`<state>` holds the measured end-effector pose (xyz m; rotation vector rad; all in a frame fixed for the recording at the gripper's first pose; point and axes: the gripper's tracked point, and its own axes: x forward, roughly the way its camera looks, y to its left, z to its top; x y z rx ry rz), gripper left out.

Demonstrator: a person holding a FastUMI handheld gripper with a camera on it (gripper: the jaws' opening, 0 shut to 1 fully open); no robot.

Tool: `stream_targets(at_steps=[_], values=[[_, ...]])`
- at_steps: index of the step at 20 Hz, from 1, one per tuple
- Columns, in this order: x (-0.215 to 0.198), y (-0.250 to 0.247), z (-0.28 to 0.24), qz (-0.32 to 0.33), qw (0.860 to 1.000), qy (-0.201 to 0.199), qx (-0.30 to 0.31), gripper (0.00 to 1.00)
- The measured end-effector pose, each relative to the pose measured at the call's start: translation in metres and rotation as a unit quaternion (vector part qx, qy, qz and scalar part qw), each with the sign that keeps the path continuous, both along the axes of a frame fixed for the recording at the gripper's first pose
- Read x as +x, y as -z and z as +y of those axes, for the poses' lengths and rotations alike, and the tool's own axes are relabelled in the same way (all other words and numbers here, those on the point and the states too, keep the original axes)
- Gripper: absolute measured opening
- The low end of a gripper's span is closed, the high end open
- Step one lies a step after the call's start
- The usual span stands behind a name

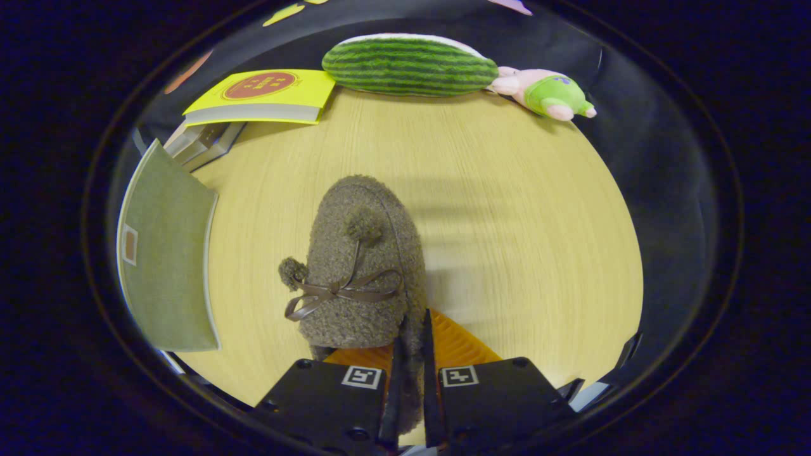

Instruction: Open the storage box then place both shoes into the box .Put the left shoe in first, then the right shoe, with the right side of both shoes facing outward in a uniform manner.

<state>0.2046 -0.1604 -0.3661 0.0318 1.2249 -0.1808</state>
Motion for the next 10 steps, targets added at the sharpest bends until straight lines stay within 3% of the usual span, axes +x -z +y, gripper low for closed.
stream_targets(at_steps=[2,6,10], values=[[-0.002,-0.005,0.001,-0.008,1.000,0.013,0.020,0.07],[-0.004,-0.027,0.015,-0.022,0.995,0.043,0.084,0.06],[-0.004,-0.063,0.029,-0.039,0.993,0.054,0.098,0.06]])
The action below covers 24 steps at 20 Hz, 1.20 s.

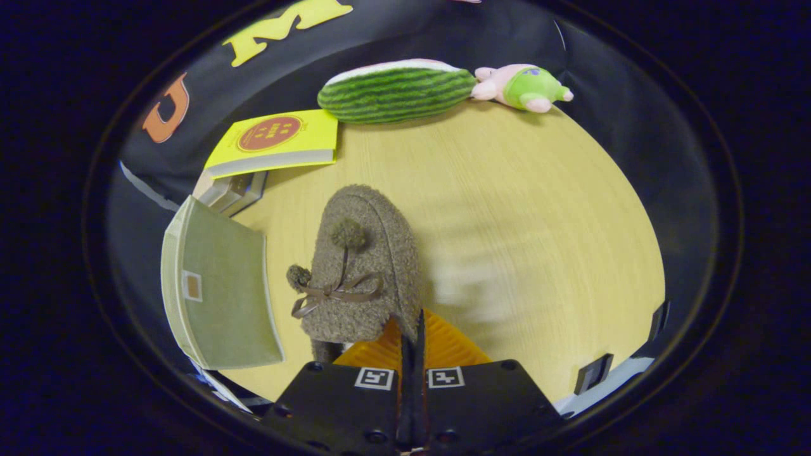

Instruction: Open the storage box then place both shoes into the box .Put the left shoe in first, then the right shoe, with the right side of both shoes facing outward in a uniform manner.

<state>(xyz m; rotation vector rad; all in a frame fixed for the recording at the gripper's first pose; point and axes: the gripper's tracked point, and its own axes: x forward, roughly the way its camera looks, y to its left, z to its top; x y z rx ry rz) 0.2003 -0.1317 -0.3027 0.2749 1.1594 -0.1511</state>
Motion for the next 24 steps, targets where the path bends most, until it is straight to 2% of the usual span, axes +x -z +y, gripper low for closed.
stream_targets(at_steps=[6,12,18,21,24], values=[[0.000,-0.057,0.041,-0.025,0.999,-0.019,0.007,0.06],[0.003,-0.113,0.096,-0.059,0.997,-0.056,0.018,0.06],[-0.002,-0.133,0.158,-0.067,0.993,-0.100,0.015,0.06],[0.002,-0.132,0.192,-0.066,0.992,-0.100,0.032,0.06],[0.017,-0.132,0.220,-0.087,0.993,-0.065,0.054,0.06]])
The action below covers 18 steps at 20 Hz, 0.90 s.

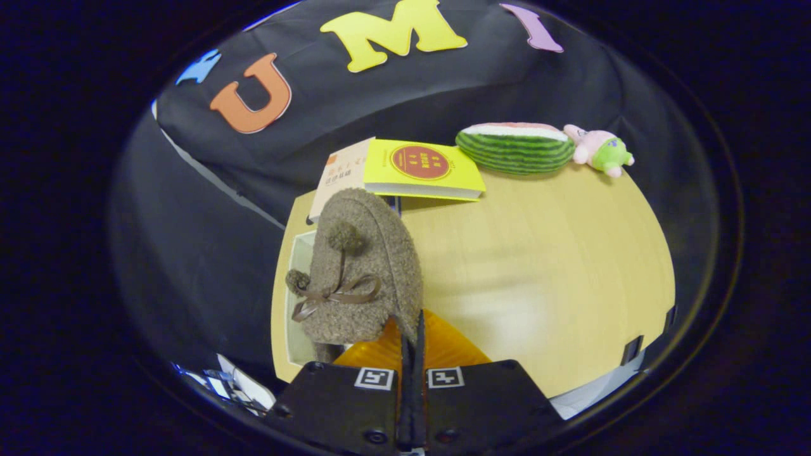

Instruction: Open the storage box then place both shoes into the box .Put the left shoe in first, then the right shoe, with the right side of both shoes facing outward in a uniform manner.

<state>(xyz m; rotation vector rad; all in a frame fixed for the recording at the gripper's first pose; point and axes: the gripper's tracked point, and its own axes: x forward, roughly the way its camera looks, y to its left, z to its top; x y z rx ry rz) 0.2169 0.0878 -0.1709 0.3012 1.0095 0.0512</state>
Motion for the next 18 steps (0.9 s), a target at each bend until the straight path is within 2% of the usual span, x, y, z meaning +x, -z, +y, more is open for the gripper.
stream_targets(at_steps=[2,6,14,18], values=[[0.008,0.000,0.016,-0.008,1.000,0.014,0.011,0.06],[0.019,0.005,0.046,-0.029,1.000,0.003,0.011,0.06],[0.027,0.039,0.058,-0.055,0.998,0.016,-0.009,0.07],[0.027,0.049,0.055,-0.067,0.997,0.024,-0.016,0.12]])
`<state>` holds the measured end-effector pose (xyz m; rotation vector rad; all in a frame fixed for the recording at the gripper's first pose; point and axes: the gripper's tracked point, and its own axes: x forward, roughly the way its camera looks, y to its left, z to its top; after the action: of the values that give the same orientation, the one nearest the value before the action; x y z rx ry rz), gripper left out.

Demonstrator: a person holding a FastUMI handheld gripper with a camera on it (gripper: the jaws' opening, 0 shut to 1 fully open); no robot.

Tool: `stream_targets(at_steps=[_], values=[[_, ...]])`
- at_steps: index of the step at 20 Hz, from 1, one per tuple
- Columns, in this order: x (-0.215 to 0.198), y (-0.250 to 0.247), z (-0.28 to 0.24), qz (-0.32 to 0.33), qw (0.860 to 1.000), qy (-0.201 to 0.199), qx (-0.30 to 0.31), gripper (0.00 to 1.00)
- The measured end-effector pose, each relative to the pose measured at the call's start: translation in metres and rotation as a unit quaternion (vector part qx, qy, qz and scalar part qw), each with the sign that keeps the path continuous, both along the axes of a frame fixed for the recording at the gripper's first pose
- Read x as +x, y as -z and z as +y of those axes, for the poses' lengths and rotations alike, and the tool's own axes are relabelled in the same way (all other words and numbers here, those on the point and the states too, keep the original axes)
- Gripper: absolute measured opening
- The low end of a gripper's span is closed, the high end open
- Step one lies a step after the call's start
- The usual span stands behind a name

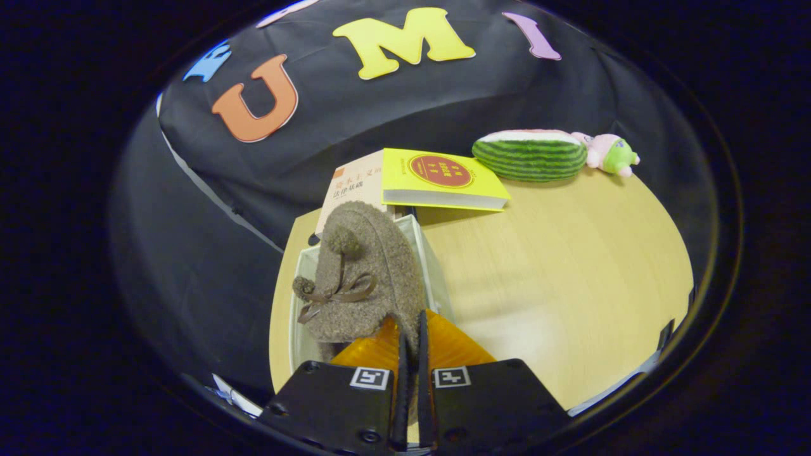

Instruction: Open the storage box then place both shoes into the box .Put the left shoe in first, then the right shoe, with the right side of both shoes facing outward in a uniform manner.

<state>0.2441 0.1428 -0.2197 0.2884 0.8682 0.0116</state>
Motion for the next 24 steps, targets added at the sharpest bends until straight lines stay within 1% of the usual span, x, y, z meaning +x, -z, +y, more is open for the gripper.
stream_targets(at_steps=[1,3,7,10,14,17,21,22,24], values=[[0.000,0.003,0.001,-0.003,1.000,0.001,0.003,0.13],[-0.003,0.004,0.006,-0.006,1.000,-0.005,0.011,0.22],[-0.005,-0.014,0.000,-0.048,0.999,-0.005,-0.019,0.70],[-0.013,-0.030,-0.003,-0.076,0.996,-0.011,-0.040,1.00],[-0.028,-0.049,-0.008,-0.106,0.992,-0.023,-0.059,1.00],[-0.039,-0.071,-0.018,-0.145,0.986,-0.023,-0.077,1.00],[-0.055,-0.115,-0.035,-0.223,0.967,-0.016,-0.124,1.00],[-0.062,-0.121,-0.040,-0.233,0.963,-0.012,-0.136,1.00],[-0.075,-0.136,-0.040,-0.257,0.955,-0.016,-0.148,1.00]])
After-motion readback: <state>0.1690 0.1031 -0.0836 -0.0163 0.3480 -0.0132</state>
